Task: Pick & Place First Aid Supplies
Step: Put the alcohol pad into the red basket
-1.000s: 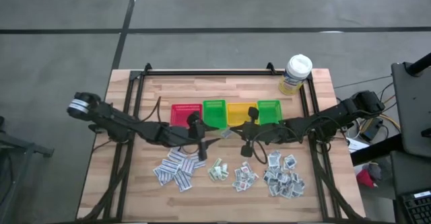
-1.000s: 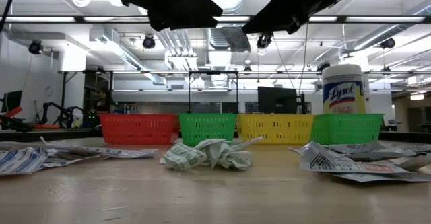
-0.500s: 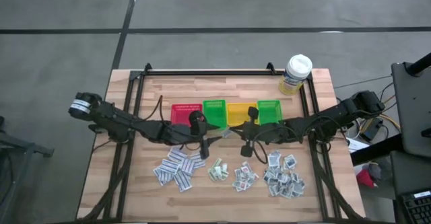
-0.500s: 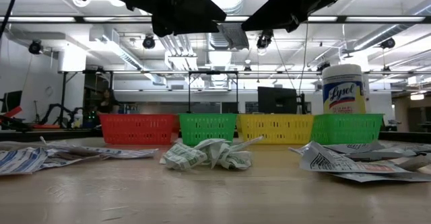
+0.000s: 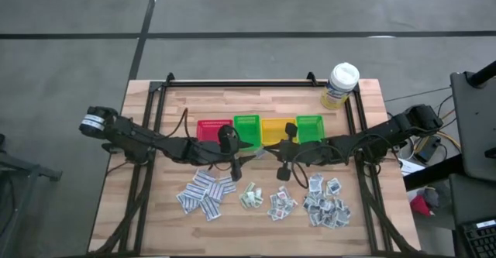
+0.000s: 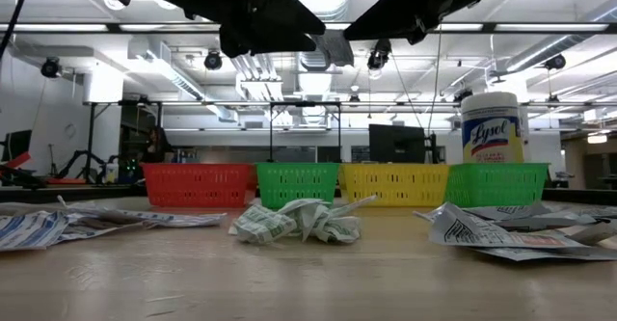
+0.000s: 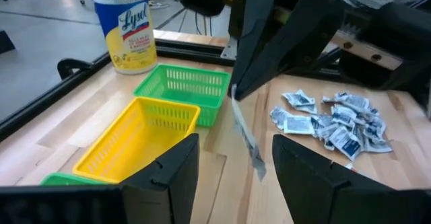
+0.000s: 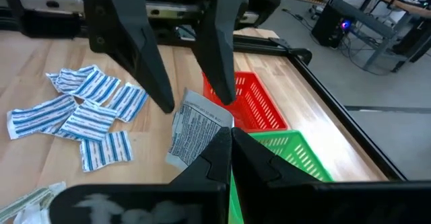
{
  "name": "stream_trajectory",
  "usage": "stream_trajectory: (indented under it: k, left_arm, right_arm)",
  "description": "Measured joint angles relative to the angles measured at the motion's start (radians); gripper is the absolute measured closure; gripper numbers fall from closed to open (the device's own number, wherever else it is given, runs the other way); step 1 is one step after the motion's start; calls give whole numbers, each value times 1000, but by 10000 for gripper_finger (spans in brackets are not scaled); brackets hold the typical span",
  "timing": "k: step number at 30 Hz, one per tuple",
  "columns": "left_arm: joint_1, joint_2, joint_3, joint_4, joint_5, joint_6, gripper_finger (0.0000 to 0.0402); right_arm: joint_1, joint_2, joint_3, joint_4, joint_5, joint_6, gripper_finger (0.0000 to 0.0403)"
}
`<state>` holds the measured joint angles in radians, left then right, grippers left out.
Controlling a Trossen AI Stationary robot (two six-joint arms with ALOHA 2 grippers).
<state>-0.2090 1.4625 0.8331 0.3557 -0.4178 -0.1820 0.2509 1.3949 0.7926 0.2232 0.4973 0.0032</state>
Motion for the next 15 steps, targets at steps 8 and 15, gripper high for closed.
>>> stream_trajectory:
  k: [8,15]
  left_arm:
    - [18,57,42,1,15,1,214]
    - [18,51,59,2,18,5,252]
  right_arm:
    - [9,0,0,4,0,1,395]
    - [11,0,0,1,0,-3,395]
